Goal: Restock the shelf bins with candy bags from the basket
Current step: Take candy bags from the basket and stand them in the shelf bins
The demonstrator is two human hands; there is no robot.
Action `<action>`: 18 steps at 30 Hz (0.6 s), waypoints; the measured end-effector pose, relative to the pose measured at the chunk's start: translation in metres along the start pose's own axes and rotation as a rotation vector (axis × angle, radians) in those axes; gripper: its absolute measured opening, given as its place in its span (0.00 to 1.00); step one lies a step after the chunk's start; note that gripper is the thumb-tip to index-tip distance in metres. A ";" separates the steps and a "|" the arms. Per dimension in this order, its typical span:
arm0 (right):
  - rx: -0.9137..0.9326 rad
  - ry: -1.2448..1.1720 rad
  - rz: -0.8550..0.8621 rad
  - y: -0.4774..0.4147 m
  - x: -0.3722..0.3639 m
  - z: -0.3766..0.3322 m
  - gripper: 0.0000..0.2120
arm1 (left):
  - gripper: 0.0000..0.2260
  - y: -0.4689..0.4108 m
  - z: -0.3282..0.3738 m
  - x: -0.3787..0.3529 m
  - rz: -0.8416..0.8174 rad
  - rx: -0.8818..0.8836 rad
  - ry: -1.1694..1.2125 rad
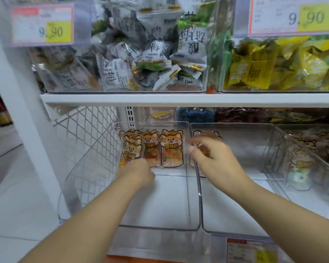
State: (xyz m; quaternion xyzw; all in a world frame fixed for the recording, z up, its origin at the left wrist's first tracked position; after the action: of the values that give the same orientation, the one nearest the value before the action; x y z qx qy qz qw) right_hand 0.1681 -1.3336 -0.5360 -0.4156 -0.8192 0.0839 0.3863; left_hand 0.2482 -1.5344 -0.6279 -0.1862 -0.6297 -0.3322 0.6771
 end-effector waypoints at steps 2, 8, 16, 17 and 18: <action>0.027 0.091 -0.097 0.002 -0.016 -0.006 0.08 | 0.16 0.002 -0.018 -0.016 -0.134 -0.016 -0.135; -0.021 0.185 -0.131 0.002 -0.025 -0.006 0.11 | 0.31 -0.003 -0.016 -0.027 -0.228 -0.117 -0.132; -0.017 0.165 -0.145 0.000 -0.027 0.001 0.09 | 0.42 -0.022 -0.010 -0.020 -0.080 -0.123 -0.172; -0.015 0.161 -0.141 0.000 -0.027 0.001 0.09 | 0.41 -0.023 -0.011 -0.021 -0.070 -0.132 -0.176; -0.019 0.155 -0.141 0.000 -0.028 0.001 0.09 | 0.39 -0.022 -0.011 -0.020 -0.056 -0.142 -0.179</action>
State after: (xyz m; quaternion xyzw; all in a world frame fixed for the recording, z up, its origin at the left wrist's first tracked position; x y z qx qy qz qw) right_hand 0.1768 -1.3542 -0.5525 -0.3658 -0.8147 0.0163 0.4497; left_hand 0.2411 -1.5533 -0.6531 -0.2450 -0.6674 -0.3767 0.5938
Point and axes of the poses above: each hand's wrist, its own y-axis away from the middle knuckle, its own x-axis out of the back of the hand, z = x × y, the point moved 9 cm from there along -y, towards the middle knuckle, and after that the axes turned 4 degrees about x, right-handed, at the moved point
